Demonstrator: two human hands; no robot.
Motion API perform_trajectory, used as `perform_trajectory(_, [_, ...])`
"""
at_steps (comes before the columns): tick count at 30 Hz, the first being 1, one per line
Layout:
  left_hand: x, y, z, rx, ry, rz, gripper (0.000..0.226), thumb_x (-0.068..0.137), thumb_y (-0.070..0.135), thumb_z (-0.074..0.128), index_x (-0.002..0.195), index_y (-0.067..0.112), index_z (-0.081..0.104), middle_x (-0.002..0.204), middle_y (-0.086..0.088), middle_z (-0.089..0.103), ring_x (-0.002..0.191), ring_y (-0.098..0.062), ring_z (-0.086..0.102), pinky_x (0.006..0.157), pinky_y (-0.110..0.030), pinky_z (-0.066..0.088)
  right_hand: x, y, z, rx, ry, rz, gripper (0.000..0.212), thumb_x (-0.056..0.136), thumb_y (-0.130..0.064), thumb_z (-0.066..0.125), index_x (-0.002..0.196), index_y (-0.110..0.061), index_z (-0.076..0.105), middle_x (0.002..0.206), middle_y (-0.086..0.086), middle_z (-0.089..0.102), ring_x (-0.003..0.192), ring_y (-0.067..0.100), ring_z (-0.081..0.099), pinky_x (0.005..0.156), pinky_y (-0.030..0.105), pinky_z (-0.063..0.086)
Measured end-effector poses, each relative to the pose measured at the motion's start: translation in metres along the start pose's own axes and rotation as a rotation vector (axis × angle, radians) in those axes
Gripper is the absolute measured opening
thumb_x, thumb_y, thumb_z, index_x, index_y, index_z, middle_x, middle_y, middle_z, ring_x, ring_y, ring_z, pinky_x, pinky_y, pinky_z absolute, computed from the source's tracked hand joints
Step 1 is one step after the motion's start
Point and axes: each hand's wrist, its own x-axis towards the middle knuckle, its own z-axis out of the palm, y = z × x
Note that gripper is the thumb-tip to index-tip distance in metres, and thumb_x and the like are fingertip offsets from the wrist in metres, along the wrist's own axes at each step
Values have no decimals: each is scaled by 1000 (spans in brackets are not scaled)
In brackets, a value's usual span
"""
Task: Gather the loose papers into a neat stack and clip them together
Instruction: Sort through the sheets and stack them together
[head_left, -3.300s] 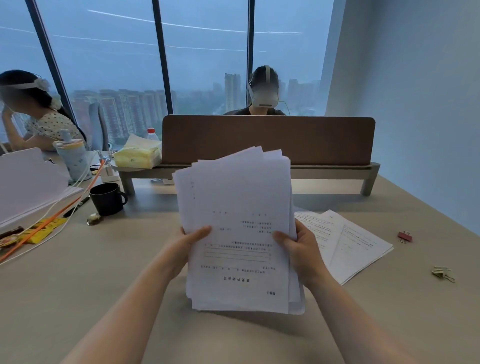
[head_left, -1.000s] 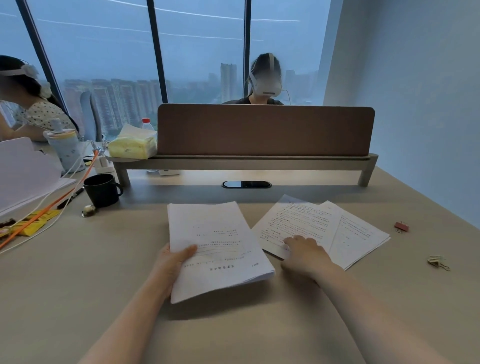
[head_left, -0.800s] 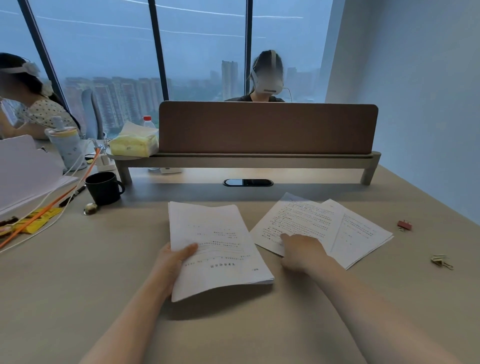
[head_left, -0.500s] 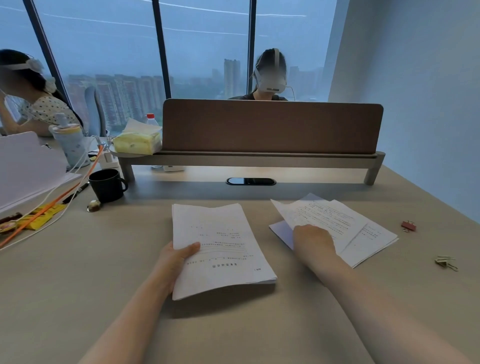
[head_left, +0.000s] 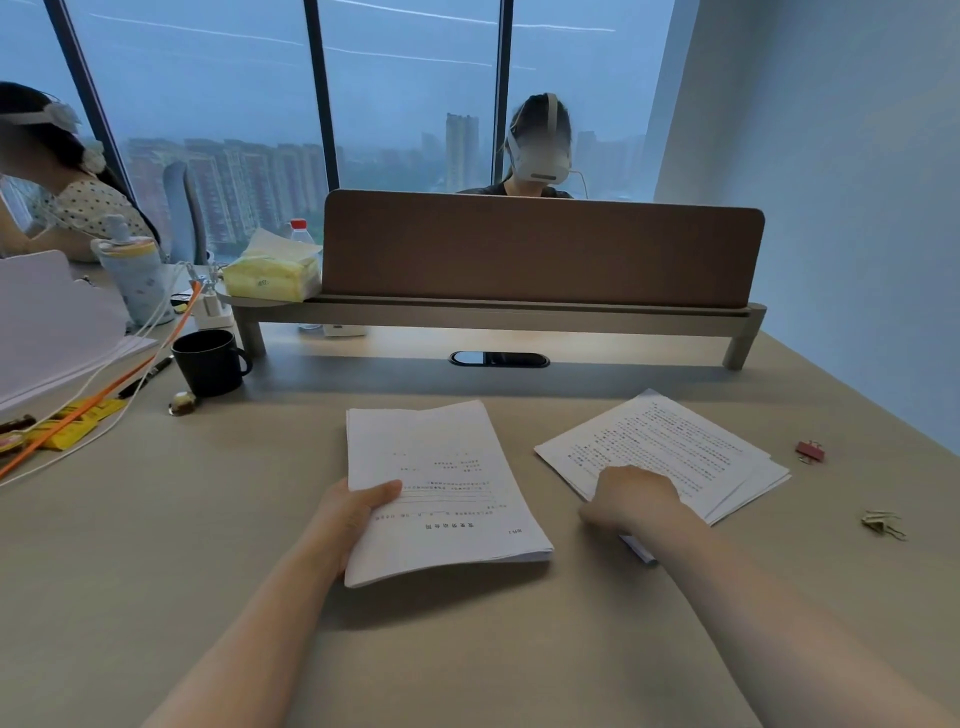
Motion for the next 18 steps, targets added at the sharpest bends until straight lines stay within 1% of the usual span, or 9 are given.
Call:
perform_trajectory(4, [0,0,-1,21,0,1,30,82,5,71,111,4,63,102,-23,73,90,-41,71,83,-55,56,2,-2,-9,-34,-85,-22,16,84,-27,53,96,-17,56,93,1,57,89,21,56,79,29,48])
perform_trajectory(6, [0,-1,-1,24,0,0,30,82,5,71,112,4,63,102,-23,73,91,-41,71,82,-55,56,4,-2,-9,-79,-91,-17,13,88,-23,53,97,-15,56,94,1,56,89,21,54,80,30,47])
perform_trajectory(8, [0,-1,-1,28,-1,-1,30,82,5,71,111,4,63,101,-22,73,90,-41,71,80,-53,57,6,-4,-4,-79,-72,6,19,90,-21,51,106,-15,60,96,2,57,91,21,56,78,28,46])
perform_trajectory(10, [0,-1,-1,31,-3,-3,27,83,5,71,109,6,63,101,-22,73,89,-40,71,80,-52,57,5,-4,4,-59,-5,22,27,91,-19,49,116,-15,58,104,3,62,98,21,60,75,28,45])
perform_trajectory(12, [0,0,-1,35,-5,-3,27,83,4,71,108,7,63,102,-22,73,89,-40,71,82,-53,56,7,-1,14,-53,111,32,30,92,-16,47,121,-15,56,113,4,65,103,23,63,71,29,44])
perform_trajectory(14, [0,0,0,46,-9,-5,25,83,4,71,106,8,64,102,-22,73,90,-40,70,83,-54,56,8,4,18,-39,191,63,30,93,-12,46,121,-15,57,113,5,66,102,24,64,70,30,46])
perform_trajectory(16, [-1,1,0,69,-7,-15,22,83,4,71,103,9,64,102,-22,73,91,-40,70,85,-55,55,7,7,17,-34,242,72,29,94,-10,46,119,-15,60,111,4,67,100,23,65,73,30,52])
perform_trajectory(18, [-1,2,0,101,-16,-22,22,83,6,72,104,8,64,101,-21,73,90,-39,71,85,-54,56,7,5,14,9,295,61,30,96,-10,45,121,-15,60,113,5,67,101,23,65,79,31,55])
